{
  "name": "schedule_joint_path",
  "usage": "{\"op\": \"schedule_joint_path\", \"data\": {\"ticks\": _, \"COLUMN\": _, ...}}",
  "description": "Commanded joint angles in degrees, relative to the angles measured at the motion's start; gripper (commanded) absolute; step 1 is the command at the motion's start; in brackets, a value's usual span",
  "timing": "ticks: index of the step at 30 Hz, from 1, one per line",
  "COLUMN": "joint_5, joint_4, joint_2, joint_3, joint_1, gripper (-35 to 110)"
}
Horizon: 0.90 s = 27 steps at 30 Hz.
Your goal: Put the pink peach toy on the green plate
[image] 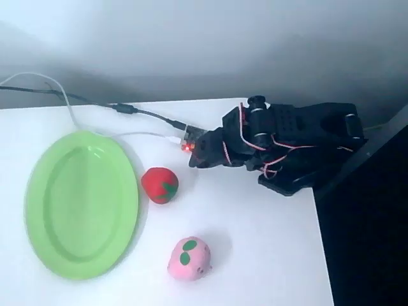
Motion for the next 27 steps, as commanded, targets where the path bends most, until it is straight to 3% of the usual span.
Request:
{"op": "schedule_joint_path", "data": {"ticks": 1, "joint_5": -0.26, "joint_4": 0.70, "joint_2": 1.05, "joint_3": 3.08, "joint_1": 0.53, "gripper": 0}}
{"op": "schedule_joint_path", "data": {"ticks": 16, "joint_5": 2.29, "joint_4": -1.05, "joint_2": 0.79, "joint_3": 1.67, "joint_1": -1.05, "gripper": 0}}
{"op": "schedule_joint_path", "data": {"ticks": 22, "joint_5": -1.67, "joint_4": -5.45, "joint_2": -2.46, "joint_3": -11.95, "joint_1": 3.43, "gripper": 0}}
{"op": "schedule_joint_path", "data": {"ticks": 27, "joint_5": -0.09, "joint_4": -10.02, "joint_2": -16.00, "joint_3": -26.46, "joint_1": 3.16, "gripper": 0}}
